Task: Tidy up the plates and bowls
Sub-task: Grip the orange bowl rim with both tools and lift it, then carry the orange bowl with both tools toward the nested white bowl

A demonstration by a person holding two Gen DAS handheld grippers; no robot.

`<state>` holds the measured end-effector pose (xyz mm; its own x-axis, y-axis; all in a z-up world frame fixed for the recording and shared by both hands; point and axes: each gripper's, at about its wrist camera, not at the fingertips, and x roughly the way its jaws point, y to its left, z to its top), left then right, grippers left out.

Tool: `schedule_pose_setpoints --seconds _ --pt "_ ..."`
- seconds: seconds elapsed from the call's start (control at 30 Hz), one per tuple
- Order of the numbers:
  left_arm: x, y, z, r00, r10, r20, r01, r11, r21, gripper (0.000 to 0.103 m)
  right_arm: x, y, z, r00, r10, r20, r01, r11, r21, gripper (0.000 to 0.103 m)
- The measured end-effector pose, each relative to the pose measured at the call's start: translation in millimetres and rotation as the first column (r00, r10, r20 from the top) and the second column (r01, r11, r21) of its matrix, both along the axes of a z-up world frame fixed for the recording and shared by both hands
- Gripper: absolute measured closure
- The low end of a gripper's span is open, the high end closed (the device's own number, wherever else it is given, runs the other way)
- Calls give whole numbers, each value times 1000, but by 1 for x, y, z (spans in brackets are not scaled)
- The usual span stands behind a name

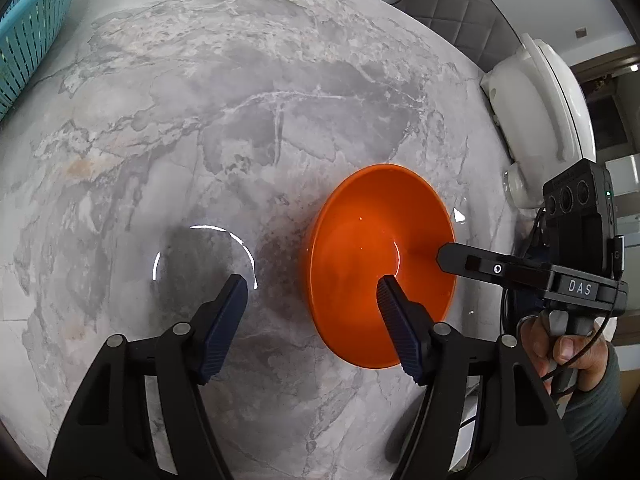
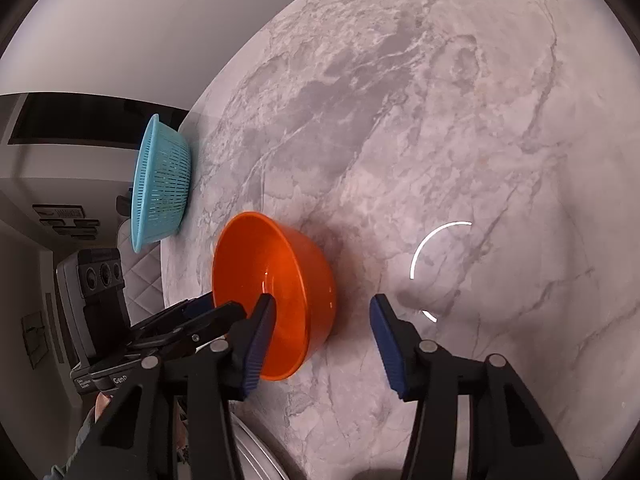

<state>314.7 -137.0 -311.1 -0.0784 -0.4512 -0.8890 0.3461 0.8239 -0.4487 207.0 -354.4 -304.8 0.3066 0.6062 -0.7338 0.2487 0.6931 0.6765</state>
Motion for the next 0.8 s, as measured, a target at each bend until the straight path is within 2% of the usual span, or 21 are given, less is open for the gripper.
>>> schedule_pose_setpoints --seconds 0.03,0.07,0.17,0.23,0.43,0.6,0.63,0.7,0.8 --pt "1 -2 -1 1000 -2 4 2 1000 2 44 1 -1 -2 1000 -2 -5 2 1000 3 53" --pt "1 -2 0 1000 -3 7 3 1000 2 53 2 -1 -4 1000 -3 -8 3 1000 7 53" --pt "2 -3 -1 1000 -8 3 8 1000 -10 67 4 1 -5 1000 9 -11 -9 1000 -1 57" --pt "1 -5 -2 1000 -20 3 20 1000 -1 68 5 3 -6 1000 17 -13 -17 1000 2 62" --pt "-2 -9 -7 1000 -24 -7 24 1000 -6 69 5 6 -8 1000 26 -16 -26 1000 0 63" --pt "-3 -14 -8 999 -39 -1 39 999 -1 80 6 7 -8 999 34 -15 -34 999 -17 75" --pt "-3 -16 -9 999 -45 4 45 999 12 86 6 7 -8 999 34 -14 -34 999 -13 78" --pt "-3 -16 -10 999 -44 4 44 999 15 86 7 8 -7 999 39 -8 -39 999 -19 84" --pt "-3 -16 -11 999 -37 3 37 999 17 89 7 10 -6 999 44 -6 -44 998 -37 84"
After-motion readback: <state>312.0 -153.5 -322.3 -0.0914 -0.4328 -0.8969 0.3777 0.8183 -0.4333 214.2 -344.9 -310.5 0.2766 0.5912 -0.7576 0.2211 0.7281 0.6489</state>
